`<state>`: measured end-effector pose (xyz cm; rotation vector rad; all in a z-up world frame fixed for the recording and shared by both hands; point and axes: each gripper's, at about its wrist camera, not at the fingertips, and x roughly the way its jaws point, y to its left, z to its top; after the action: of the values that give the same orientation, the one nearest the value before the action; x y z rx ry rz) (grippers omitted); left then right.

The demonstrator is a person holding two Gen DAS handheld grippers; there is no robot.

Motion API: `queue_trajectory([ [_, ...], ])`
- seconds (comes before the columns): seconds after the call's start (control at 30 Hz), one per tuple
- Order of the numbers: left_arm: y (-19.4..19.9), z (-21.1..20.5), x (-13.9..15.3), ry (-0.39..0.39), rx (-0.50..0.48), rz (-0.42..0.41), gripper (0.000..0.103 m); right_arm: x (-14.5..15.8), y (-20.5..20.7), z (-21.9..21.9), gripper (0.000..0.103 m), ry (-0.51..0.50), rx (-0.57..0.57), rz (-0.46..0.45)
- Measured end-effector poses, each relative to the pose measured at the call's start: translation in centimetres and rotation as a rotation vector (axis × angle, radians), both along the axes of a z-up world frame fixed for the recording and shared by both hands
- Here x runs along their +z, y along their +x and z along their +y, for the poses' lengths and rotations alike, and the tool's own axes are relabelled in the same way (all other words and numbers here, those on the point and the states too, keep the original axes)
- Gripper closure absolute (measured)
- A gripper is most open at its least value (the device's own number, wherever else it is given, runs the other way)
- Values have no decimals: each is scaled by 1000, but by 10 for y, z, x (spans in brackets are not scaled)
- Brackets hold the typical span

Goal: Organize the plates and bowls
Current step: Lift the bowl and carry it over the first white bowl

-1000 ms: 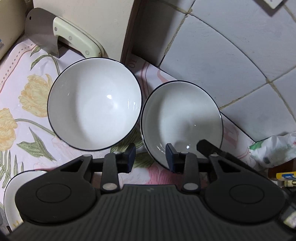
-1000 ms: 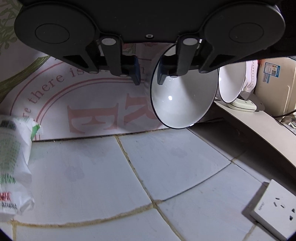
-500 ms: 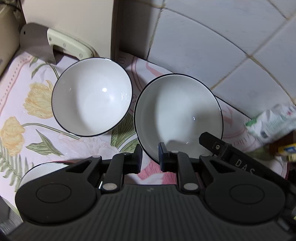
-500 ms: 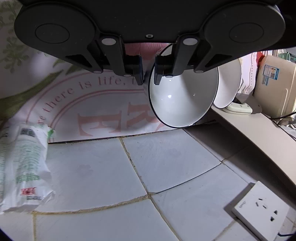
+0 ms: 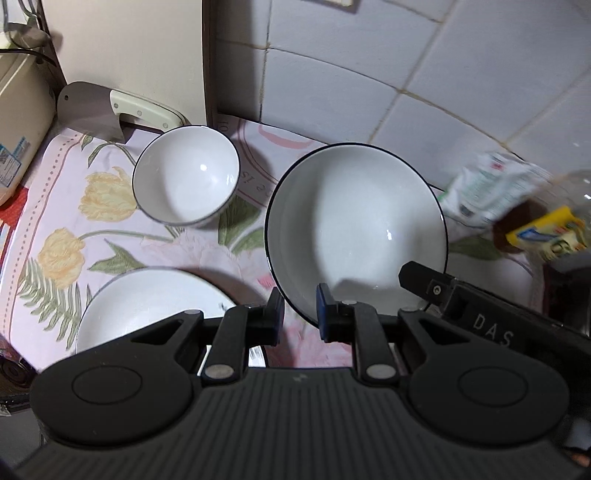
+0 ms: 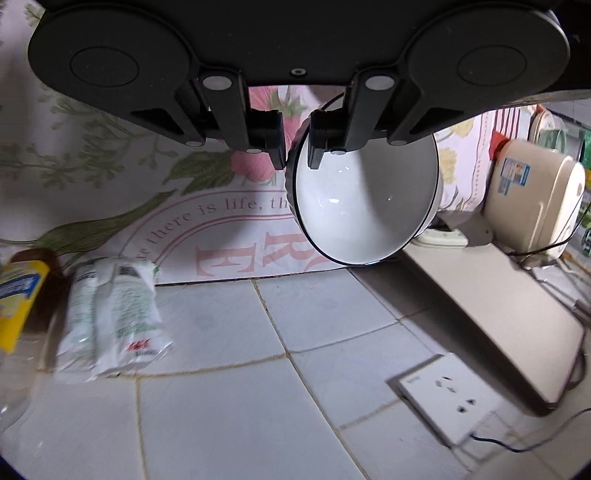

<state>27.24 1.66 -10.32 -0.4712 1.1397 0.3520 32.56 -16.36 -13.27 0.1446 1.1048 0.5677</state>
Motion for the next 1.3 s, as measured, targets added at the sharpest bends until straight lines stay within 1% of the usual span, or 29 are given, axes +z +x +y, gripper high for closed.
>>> queue_trajectory([
  [0.17, -24, -23, 19, 7, -23, -22, 87, 25, -26, -19, 87, -19, 18, -30],
  [0.3, -44, -42, 31, 15, -48, -44, 87, 39, -49, -40, 87, -26, 21, -51],
  [0.4, -58, -55, 37, 2, -52, -53, 87, 45, -63, -53, 86, -32, 21, -55],
  [0.47, -69, -61, 39, -13, -37, -64, 87, 49, -71, -62, 86, -34, 23, -56],
  [0.63, -90, -80, 42, -9, -43, -79, 87, 55, -94, -79, 85, -28, 25, -72],
  [0.77, -103, -92, 43, 1, -45, -88, 87, 56, -106, -92, 85, -11, 24, -67],
  [0.97, -110, -102, 43, 10, -51, -83, 87, 53, -118, -104, 85, 1, 30, -60],
  [1.13, -113, -108, 37, 19, -58, -76, 87, 43, -121, -113, 85, 24, 28, -39],
  [1.3, -114, -111, 21, 30, -67, -76, 87, 24, -120, -119, 85, 42, 27, -19],
])
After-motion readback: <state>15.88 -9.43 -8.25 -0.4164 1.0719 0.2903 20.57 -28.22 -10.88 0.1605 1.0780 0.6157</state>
